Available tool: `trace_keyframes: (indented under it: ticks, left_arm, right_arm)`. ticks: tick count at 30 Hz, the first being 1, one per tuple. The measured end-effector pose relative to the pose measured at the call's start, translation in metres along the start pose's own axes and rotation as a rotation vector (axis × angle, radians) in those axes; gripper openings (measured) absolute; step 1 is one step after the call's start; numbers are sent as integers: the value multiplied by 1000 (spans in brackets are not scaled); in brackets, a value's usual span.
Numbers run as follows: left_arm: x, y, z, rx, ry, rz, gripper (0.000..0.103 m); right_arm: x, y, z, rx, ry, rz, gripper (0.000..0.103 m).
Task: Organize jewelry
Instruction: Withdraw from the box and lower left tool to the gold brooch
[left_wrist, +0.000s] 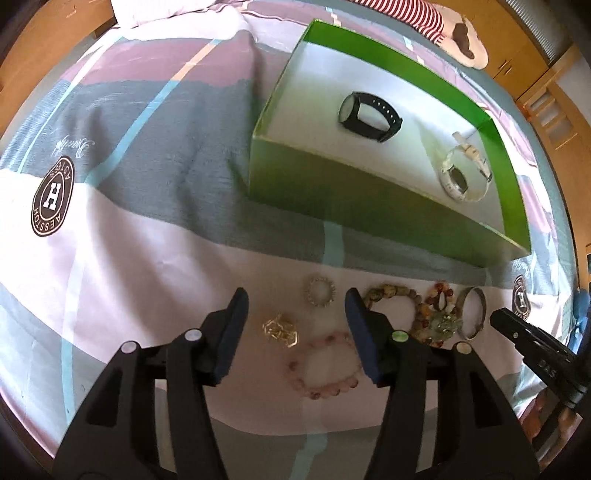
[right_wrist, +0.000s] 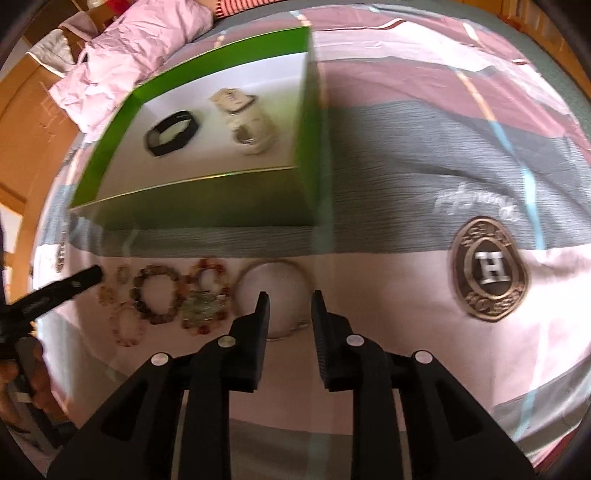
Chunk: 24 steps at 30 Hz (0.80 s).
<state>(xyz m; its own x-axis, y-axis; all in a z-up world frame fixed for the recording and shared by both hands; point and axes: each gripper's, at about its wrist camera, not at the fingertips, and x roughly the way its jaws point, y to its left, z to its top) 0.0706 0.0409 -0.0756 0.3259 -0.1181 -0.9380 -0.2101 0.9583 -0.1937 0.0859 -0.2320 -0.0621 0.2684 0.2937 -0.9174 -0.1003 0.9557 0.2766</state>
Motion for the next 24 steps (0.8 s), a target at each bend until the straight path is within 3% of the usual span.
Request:
trace_keyframes:
  ticks: [2,5,6,13,14,15,17,24]
  left_arm:
    - [1,-3,-2,10,6,6,60]
    - [1,-8,-3,25,2,18,63]
    - [0,-6,-4,26,2,21,64]
    - [1,7,-7,5,23,32,66]
    - [0,9,-7,0,24,31,67]
    - [0,11,-6,-3,25,31,68]
    - [-1,13,-6,-6,28,32,68]
    - [-3,16,-12,9,49,31,70]
  right_arm:
    - [2,10,1,-12,7,44,24]
    - [4,25,1,-38,12,49,52]
    - [6,31,1,-48,7,48,54]
    - [30,63,-4,-141,43,-2,54]
    - [35,66,-5,-159,46,-9,46]
    - [35,67,-7,-172,40,-25,30]
    - [34,70,-8,-200,23,-48,30]
    - [13,61,-3,-157,-13,-8,30]
